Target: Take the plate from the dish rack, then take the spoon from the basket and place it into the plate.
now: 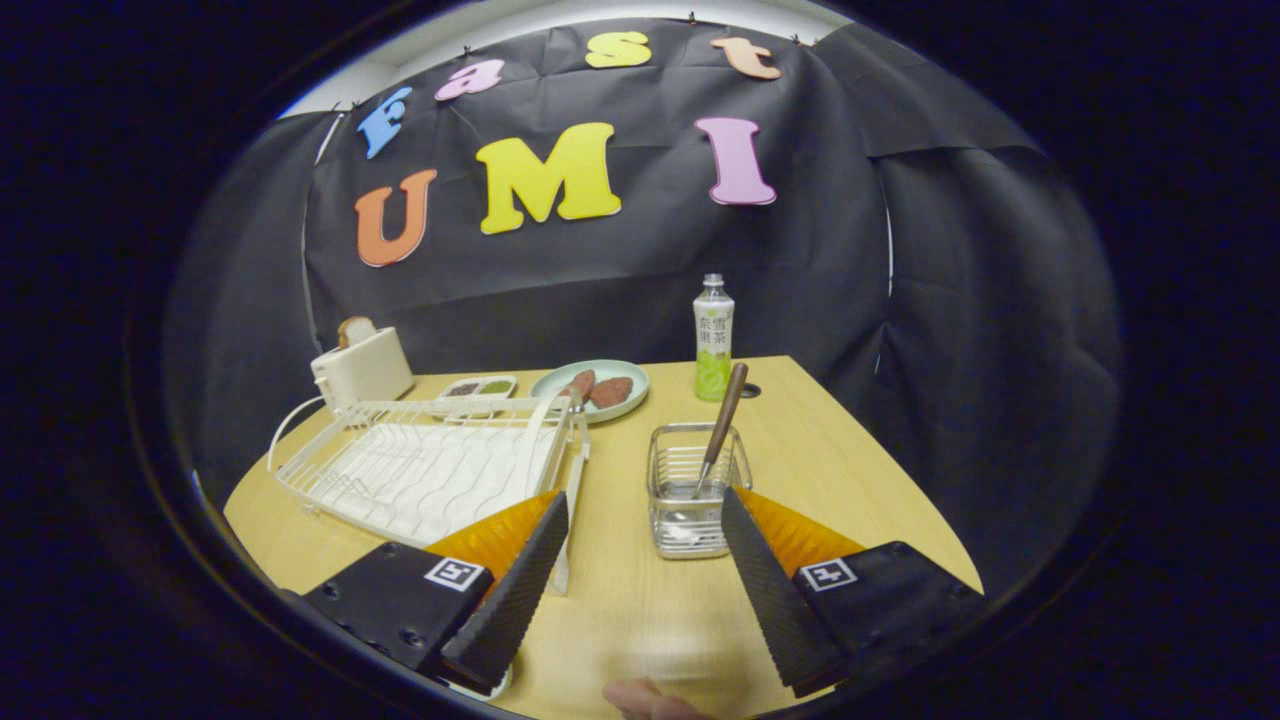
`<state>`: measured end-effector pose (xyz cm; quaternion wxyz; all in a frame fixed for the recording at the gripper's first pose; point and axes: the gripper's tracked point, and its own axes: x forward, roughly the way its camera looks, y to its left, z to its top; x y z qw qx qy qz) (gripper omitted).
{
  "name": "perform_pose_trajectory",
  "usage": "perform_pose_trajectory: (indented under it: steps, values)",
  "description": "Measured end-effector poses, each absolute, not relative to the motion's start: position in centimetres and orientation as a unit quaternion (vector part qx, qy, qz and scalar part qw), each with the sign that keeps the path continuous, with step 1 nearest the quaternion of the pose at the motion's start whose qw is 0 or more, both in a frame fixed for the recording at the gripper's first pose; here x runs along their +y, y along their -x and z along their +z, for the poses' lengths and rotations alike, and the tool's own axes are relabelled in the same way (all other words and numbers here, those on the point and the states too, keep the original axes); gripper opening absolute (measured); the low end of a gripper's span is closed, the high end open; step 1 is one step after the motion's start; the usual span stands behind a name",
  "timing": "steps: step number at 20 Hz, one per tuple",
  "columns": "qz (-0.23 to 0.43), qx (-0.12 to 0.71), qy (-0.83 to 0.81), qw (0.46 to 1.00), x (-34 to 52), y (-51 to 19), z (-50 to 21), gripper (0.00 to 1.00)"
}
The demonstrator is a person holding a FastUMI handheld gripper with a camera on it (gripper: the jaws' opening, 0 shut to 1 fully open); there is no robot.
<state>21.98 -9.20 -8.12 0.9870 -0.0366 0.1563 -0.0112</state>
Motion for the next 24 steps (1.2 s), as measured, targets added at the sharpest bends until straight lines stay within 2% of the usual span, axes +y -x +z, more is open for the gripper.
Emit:
perform_pose_trajectory:
  steps: [9, 13, 15, 18, 19, 21, 22, 24]
  values:
    - [-0.025, 0.177, 0.025, 0.984, -13.1, -32.8, -6.5, 0.99]
    - [-0.036, 0.193, 0.061, 0.979, -14.4, -35.8, -7.2, 0.96]
    - [-0.05, 0.19, 0.075, 0.978, -14.8, -36.6, -7.1, 0.9]
    - [-0.041, 0.207, 0.06, 0.976, -14.2, -37.3, -7.6, 0.62]
    - [-0.043, 0.201, 0.058, 0.977, -14.4, -37.4, -7.5, 0.62]
    - [-0.04, 0.195, 0.053, 0.979, -14.2, -37.0, -7.0, 0.39]
    - [-0.027, 0.191, 0.042, 0.98, -13.5, -36.6, -6.6, 0.31]
    - [-0.028, 0.172, 0.03, 0.984, -12.9, -35.7, -5.2, 0.24]
